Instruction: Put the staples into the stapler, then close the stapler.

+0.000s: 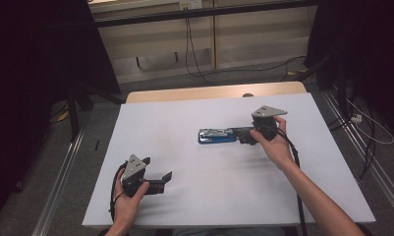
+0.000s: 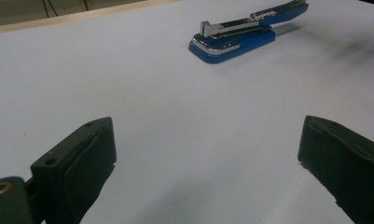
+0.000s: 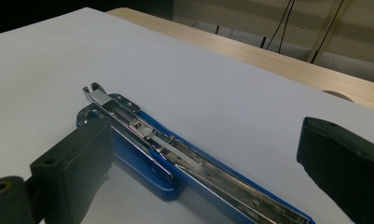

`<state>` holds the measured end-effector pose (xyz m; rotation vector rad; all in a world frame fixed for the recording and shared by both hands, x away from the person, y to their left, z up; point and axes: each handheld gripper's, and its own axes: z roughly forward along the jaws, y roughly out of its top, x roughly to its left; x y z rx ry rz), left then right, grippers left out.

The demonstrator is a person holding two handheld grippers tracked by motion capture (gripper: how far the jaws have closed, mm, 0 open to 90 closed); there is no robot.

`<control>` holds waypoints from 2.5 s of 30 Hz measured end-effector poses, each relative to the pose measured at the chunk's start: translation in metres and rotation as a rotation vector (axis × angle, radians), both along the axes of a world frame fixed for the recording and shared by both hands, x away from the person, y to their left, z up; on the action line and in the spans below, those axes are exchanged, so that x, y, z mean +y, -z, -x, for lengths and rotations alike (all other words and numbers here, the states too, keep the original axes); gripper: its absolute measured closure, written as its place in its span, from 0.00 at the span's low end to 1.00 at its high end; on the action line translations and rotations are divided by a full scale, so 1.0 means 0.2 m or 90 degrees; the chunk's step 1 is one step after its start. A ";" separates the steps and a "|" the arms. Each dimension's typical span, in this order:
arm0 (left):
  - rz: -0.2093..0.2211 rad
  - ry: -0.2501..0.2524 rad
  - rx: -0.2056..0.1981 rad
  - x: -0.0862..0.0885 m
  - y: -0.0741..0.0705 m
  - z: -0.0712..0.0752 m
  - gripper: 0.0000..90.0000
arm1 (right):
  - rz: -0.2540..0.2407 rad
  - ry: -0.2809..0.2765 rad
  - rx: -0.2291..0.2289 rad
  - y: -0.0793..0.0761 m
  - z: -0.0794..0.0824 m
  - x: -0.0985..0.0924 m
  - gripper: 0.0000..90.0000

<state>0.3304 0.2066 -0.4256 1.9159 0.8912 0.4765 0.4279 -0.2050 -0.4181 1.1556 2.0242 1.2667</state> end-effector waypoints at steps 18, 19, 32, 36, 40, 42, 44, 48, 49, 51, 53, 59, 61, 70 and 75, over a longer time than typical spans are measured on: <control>0.006 0.000 -0.001 0.01 -0.01 0.01 0.05 | -0.010 0.013 -0.019 -0.01 0.17 -0.10 0.03; 0.010 -0.001 0.001 0.00 0.00 0.00 0.05 | -0.006 0.014 -0.023 -0.01 0.17 -0.11 0.03; 0.004 0.009 0.000 -0.02 0.00 -0.01 0.05 | -0.002 0.036 -0.030 0.01 0.25 -0.20 0.03; 0.001 0.009 -0.003 -0.03 -0.01 -0.02 0.05 | 0.005 0.037 -0.034 0.03 0.30 -0.22 0.04; 0.002 0.000 -0.006 -0.06 -0.01 -0.04 0.05 | -0.001 0.046 -0.034 0.04 0.34 -0.25 0.07; -0.005 0.013 -0.008 -0.08 -0.01 -0.05 0.05 | -0.005 0.044 -0.042 0.04 0.37 -0.25 0.11; -0.006 0.030 -0.010 -0.11 -0.01 -0.05 0.08 | -0.012 0.046 -0.055 0.04 0.38 -0.26 0.16; -0.010 0.036 -0.032 -0.18 -0.03 -0.05 0.07 | -0.031 0.045 -0.053 0.06 0.36 -0.25 0.18; -0.012 0.037 -0.035 -0.19 -0.03 -0.05 0.07 | -0.028 0.043 -0.047 0.07 0.35 -0.24 0.19; -0.013 0.036 -0.036 -0.22 -0.03 -0.07 0.07 | -0.017 0.040 -0.041 0.08 0.35 -0.23 0.21; -0.016 0.031 -0.037 -0.24 -0.02 -0.09 0.08 | -0.016 0.035 -0.035 0.08 0.35 -0.22 0.24; -0.003 0.028 0.002 -0.30 0.01 -0.20 0.11 | -0.002 0.002 -0.008 0.10 0.34 -0.19 0.37; 0.007 0.029 0.011 -0.32 0.01 -0.22 0.11 | -0.001 0.001 -0.003 0.10 0.33 -0.19 0.40; 0.015 0.064 0.010 -0.40 -0.01 -0.32 0.09 | -0.001 -0.005 0.000 0.10 0.32 -0.18 0.60; 0.022 0.054 0.005 -0.44 -0.01 -0.35 0.08 | -0.012 0.002 0.002 0.09 0.32 -0.19 0.75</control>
